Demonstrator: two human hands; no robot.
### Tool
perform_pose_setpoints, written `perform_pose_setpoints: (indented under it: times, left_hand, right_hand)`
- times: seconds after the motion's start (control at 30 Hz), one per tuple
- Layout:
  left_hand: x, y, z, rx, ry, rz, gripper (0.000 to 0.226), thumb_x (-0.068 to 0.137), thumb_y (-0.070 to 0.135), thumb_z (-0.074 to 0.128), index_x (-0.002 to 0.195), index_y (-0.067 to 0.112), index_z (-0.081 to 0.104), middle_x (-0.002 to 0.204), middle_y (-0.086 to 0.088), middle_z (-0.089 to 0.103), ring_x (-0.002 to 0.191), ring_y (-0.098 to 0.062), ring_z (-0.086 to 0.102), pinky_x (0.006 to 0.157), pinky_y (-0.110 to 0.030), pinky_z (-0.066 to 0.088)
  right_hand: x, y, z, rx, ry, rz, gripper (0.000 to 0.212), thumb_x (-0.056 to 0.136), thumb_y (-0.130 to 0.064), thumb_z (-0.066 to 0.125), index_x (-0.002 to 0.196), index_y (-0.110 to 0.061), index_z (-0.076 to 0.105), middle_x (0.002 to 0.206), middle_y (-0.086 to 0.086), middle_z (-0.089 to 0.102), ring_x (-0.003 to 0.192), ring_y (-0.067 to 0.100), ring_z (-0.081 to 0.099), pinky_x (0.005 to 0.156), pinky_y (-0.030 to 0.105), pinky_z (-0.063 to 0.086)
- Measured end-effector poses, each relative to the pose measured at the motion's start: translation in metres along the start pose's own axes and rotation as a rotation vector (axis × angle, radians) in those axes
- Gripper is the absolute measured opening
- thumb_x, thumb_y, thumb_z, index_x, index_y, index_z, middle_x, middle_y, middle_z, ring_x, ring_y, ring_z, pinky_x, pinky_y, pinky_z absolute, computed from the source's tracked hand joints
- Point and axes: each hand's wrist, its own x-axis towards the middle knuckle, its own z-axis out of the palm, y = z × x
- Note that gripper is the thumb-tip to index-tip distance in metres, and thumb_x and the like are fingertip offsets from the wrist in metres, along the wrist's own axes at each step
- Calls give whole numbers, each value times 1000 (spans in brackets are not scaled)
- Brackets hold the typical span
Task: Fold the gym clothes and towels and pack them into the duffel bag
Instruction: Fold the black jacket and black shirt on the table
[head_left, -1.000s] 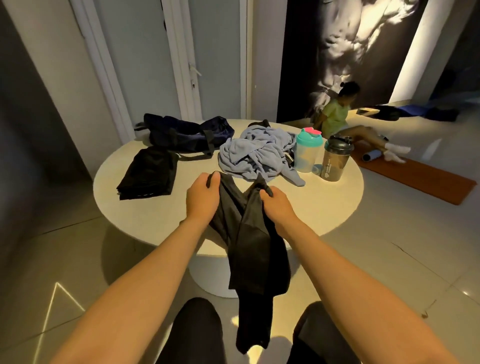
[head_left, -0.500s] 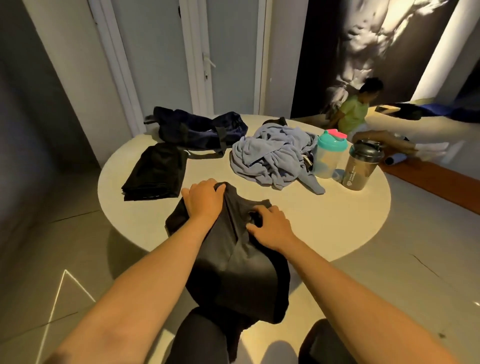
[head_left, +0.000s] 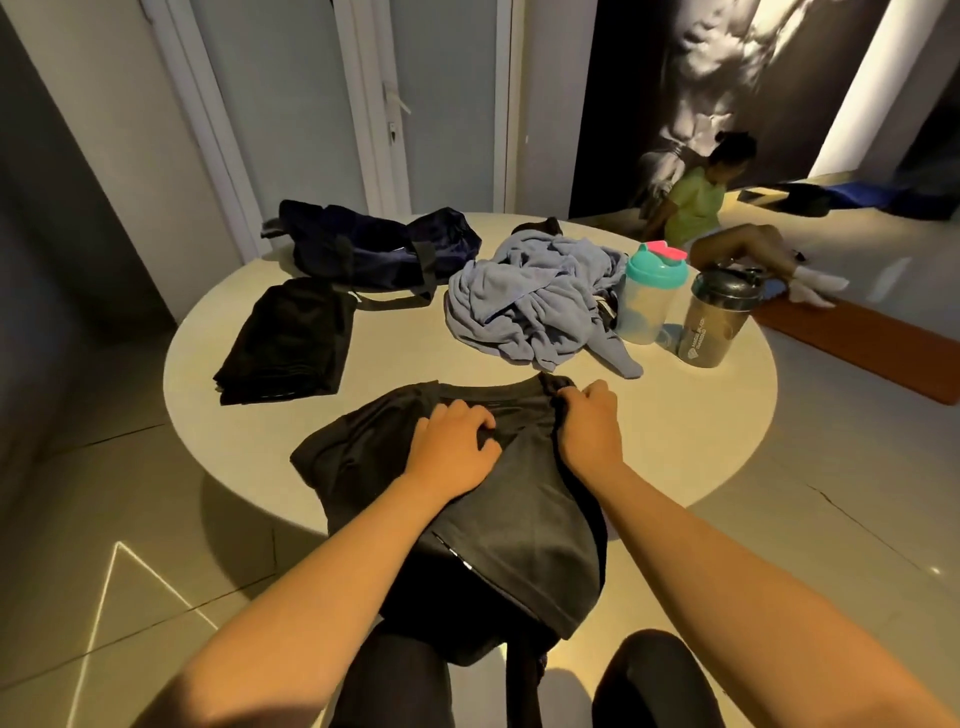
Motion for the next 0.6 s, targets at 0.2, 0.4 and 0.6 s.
perform_pose_setpoints:
  times: [0.2, 0.4, 0.6]
  left_hand:
    - [7, 7, 4, 146, -134, -42, 54, 101, 53, 37, 151, 32, 40, 140, -2, 44, 133, -26, 37, 114, -44, 27]
    - [27, 20, 14, 67, -226, -212, 64, 103, 57, 26, 160, 29, 18, 152, -2, 26, 146, -24, 17, 122, -52, 5]
    - [18, 17, 17, 45, -216, -133, 66, 100, 65, 24, 159, 36, 16, 167, 4, 14, 155, -17, 2, 122, -55, -9]
  right_hand:
    - [-22, -16, -21, -225, 137, -218, 29, 99, -31, 50, 121, -20, 65, 107, 10, 60, 101, 33, 51, 81, 41, 39]
    - [-37, -4, -21, -297, -304, -237, 54, 99, -46, 47, 150, -28, 40, 153, 5, 43, 138, 29, 42, 110, 48, 36]
    - [-9, 46, -46, -274, -60, -7, 32, 101, -25, 41, 128, -21, 57, 130, 11, 48, 119, 41, 49, 90, 42, 40]
